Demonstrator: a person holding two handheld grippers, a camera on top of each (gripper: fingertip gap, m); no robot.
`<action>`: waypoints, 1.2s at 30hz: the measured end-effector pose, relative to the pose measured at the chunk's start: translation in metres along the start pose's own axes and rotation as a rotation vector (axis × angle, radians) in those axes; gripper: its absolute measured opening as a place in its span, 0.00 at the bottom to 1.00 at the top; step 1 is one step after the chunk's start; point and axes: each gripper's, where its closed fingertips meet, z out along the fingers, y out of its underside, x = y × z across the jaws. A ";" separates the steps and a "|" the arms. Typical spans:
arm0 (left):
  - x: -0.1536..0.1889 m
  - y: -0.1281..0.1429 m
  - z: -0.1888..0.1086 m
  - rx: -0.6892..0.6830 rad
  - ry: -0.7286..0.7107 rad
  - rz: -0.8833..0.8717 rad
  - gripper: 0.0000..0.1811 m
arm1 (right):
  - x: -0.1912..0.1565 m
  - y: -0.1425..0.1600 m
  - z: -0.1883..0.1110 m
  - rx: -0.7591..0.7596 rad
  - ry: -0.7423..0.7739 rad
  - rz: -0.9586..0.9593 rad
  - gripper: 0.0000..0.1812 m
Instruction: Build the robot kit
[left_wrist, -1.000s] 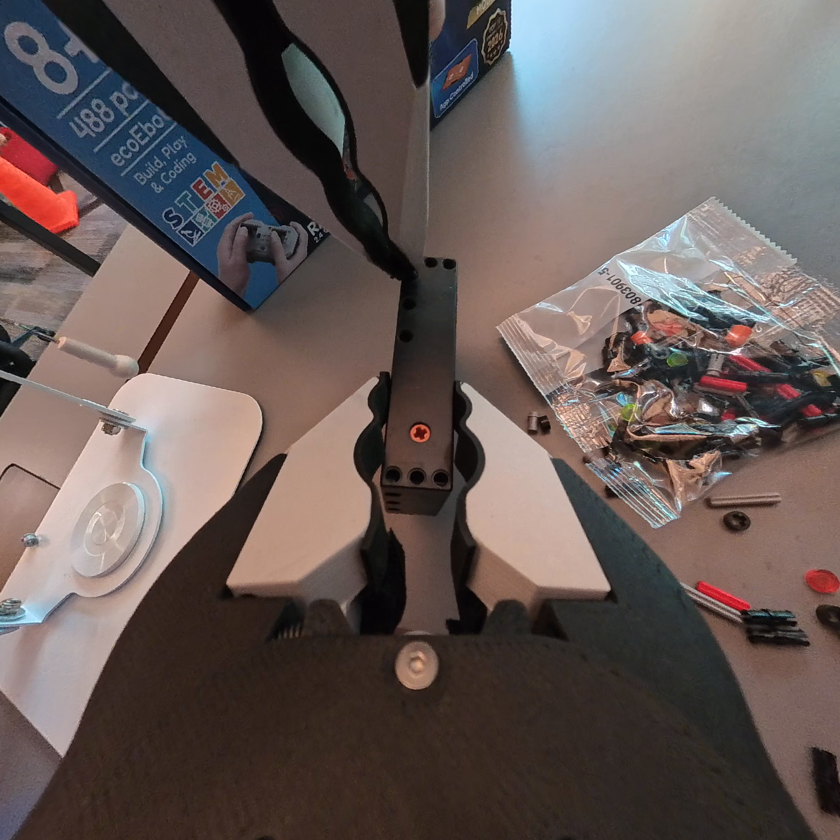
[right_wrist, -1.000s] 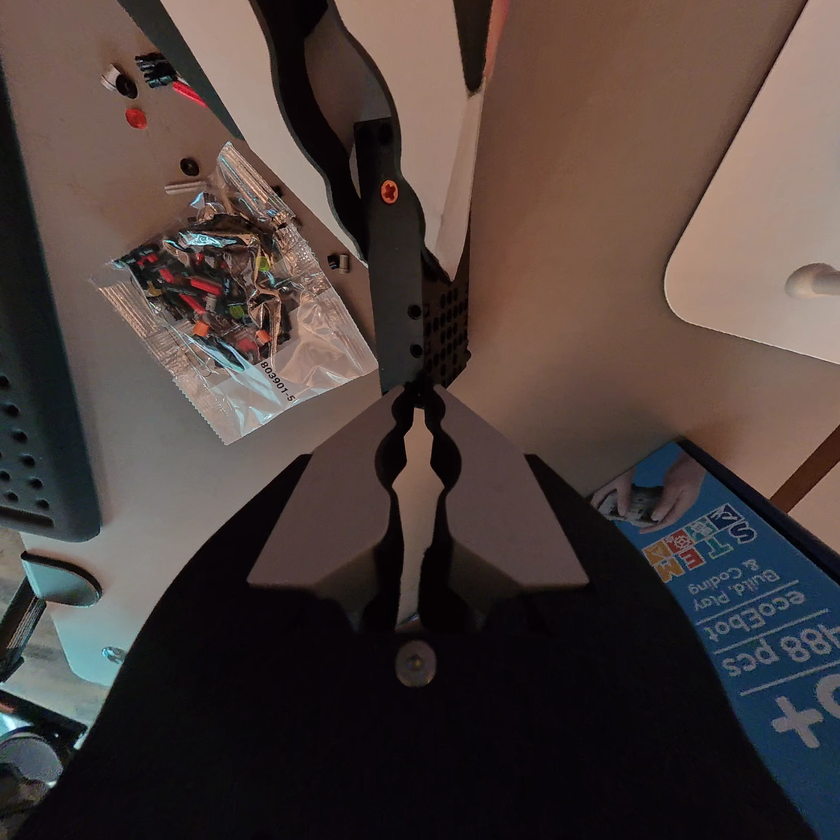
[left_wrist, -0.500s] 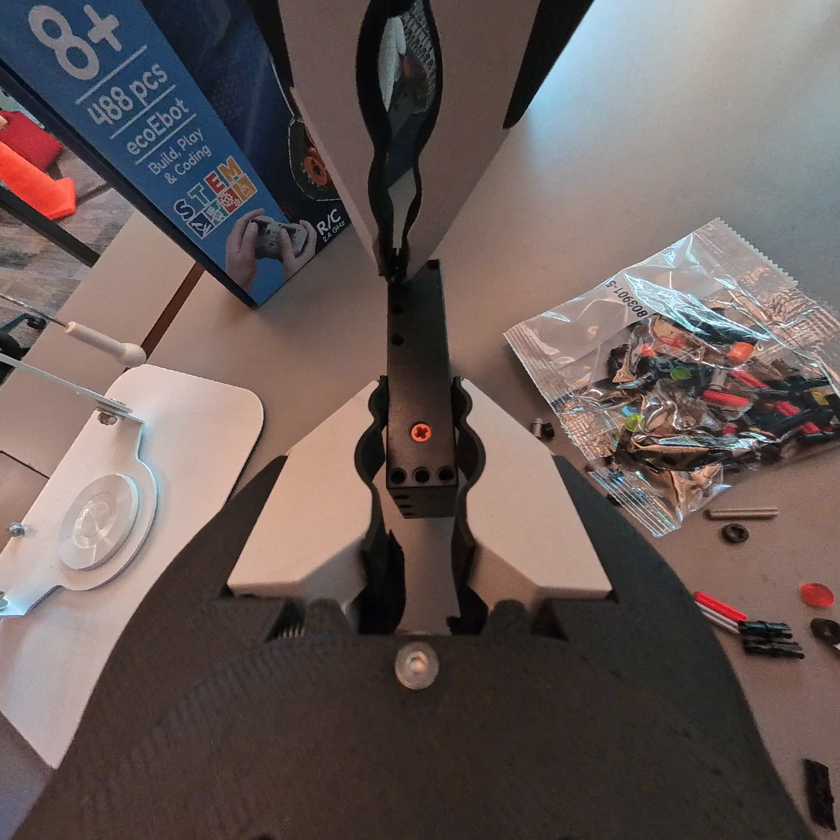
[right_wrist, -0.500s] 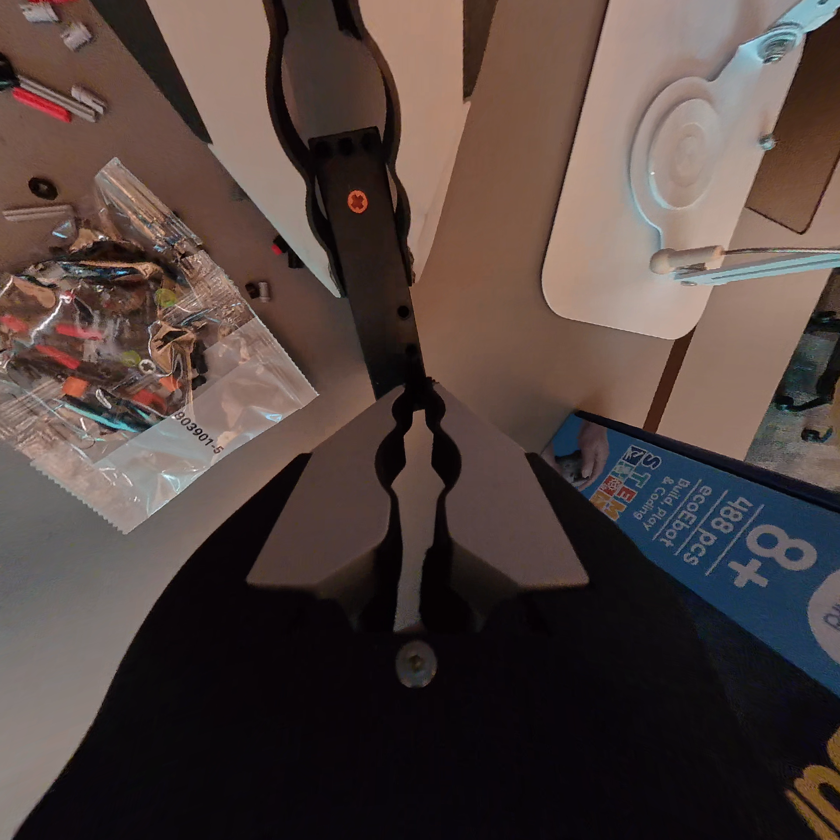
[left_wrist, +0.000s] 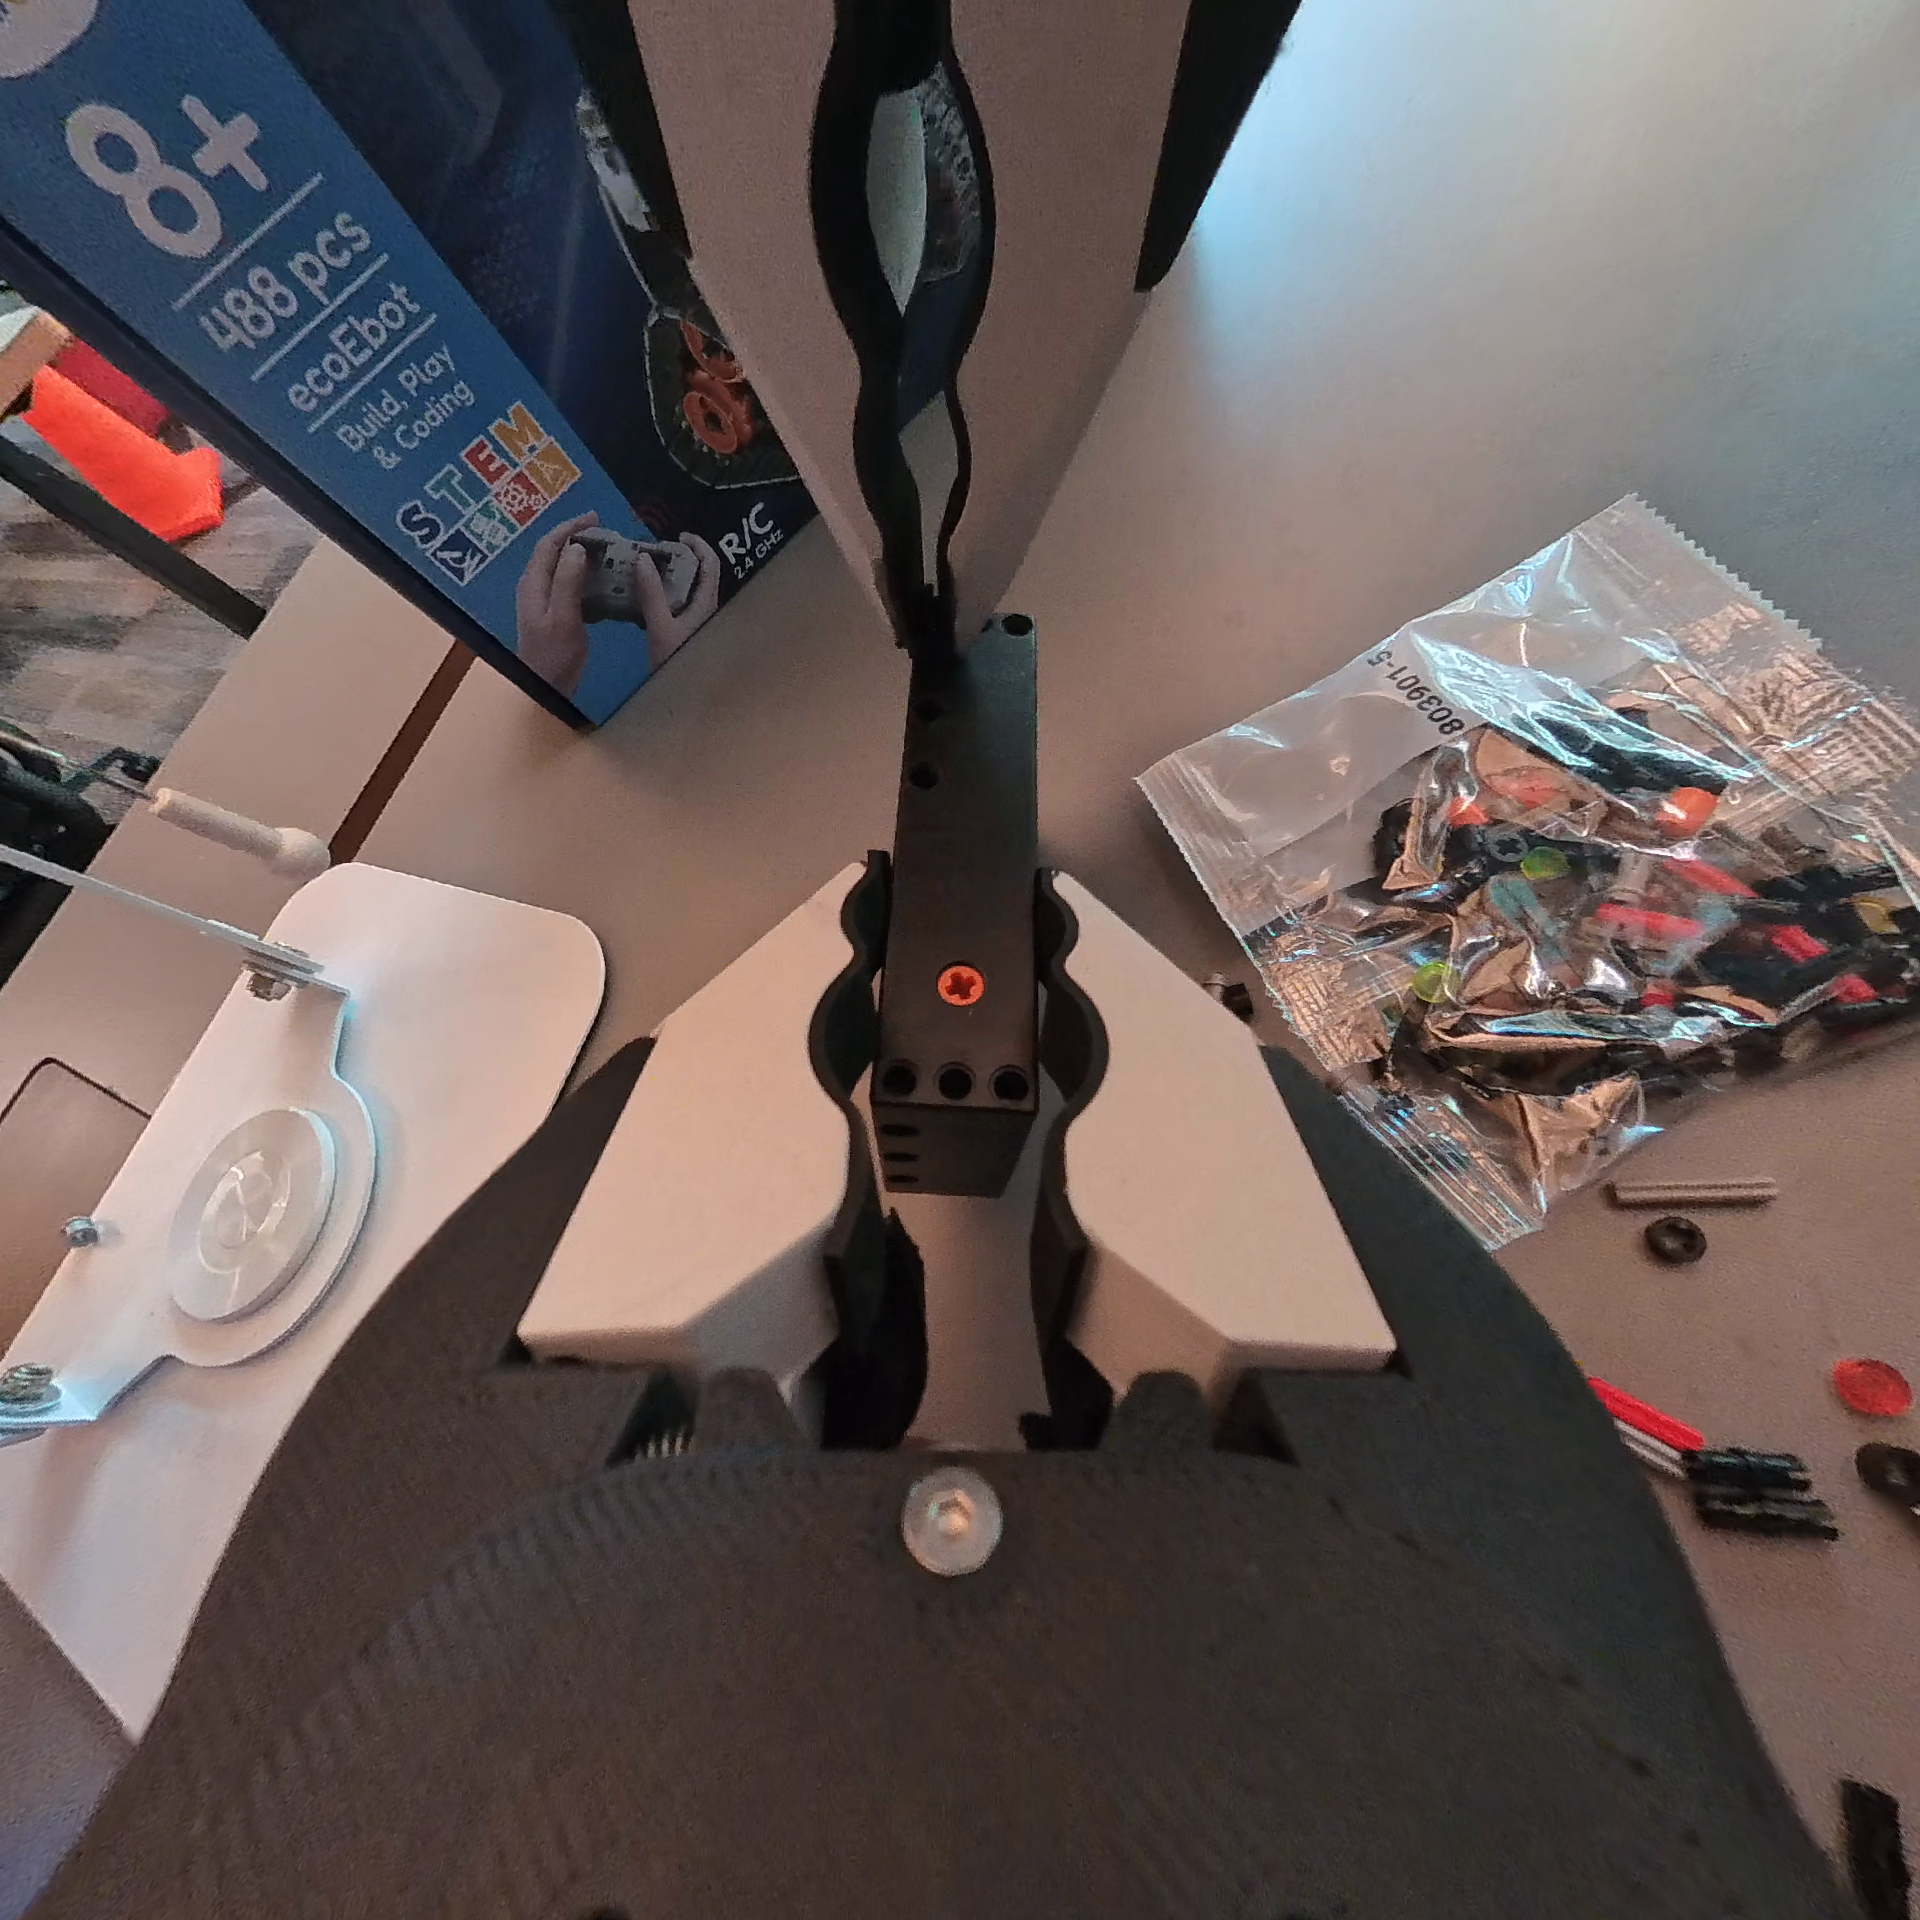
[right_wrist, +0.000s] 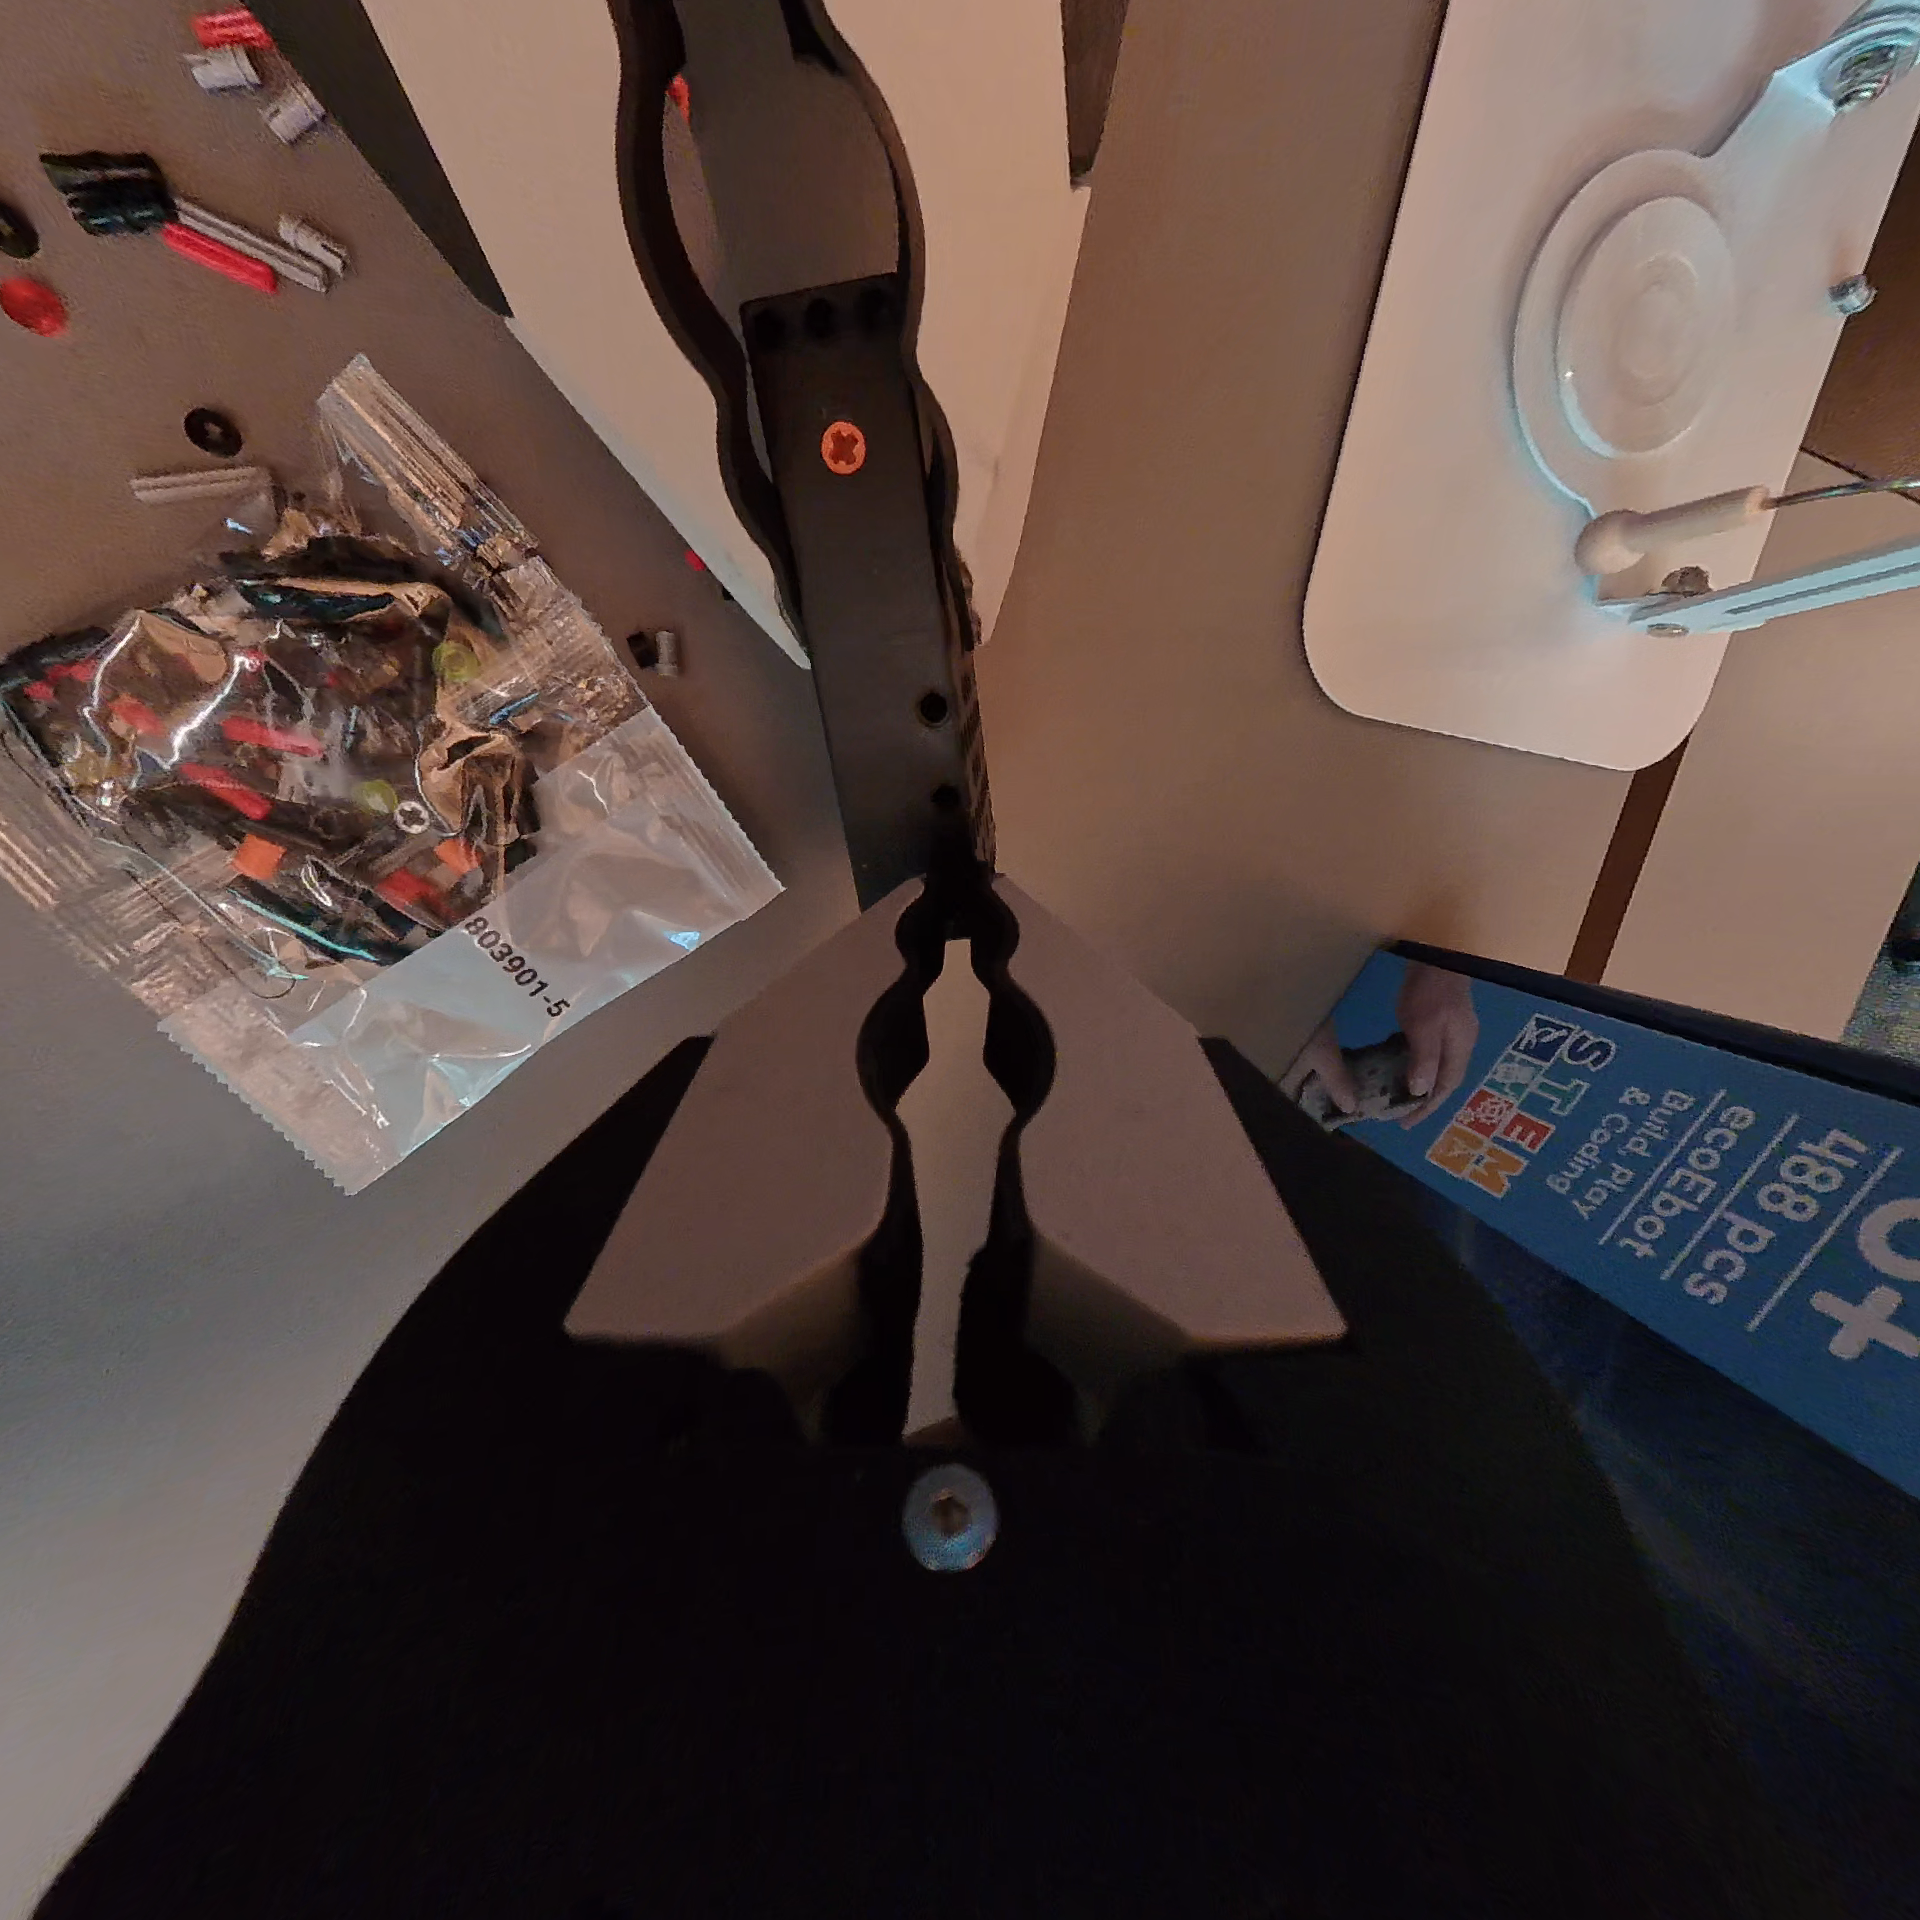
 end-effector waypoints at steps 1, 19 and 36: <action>0.000 0.000 0.000 0.004 0.003 -0.009 0.14 | 0.001 0.000 0.000 -0.003 -0.002 0.005 0.02; -0.003 0.007 0.003 -0.006 0.021 -0.041 0.14 | 0.006 -0.012 -0.003 0.103 0.021 0.090 0.00; -0.003 0.010 0.003 -0.014 0.038 -0.059 0.13 | 0.010 -0.003 -0.002 0.097 0.068 0.127 0.00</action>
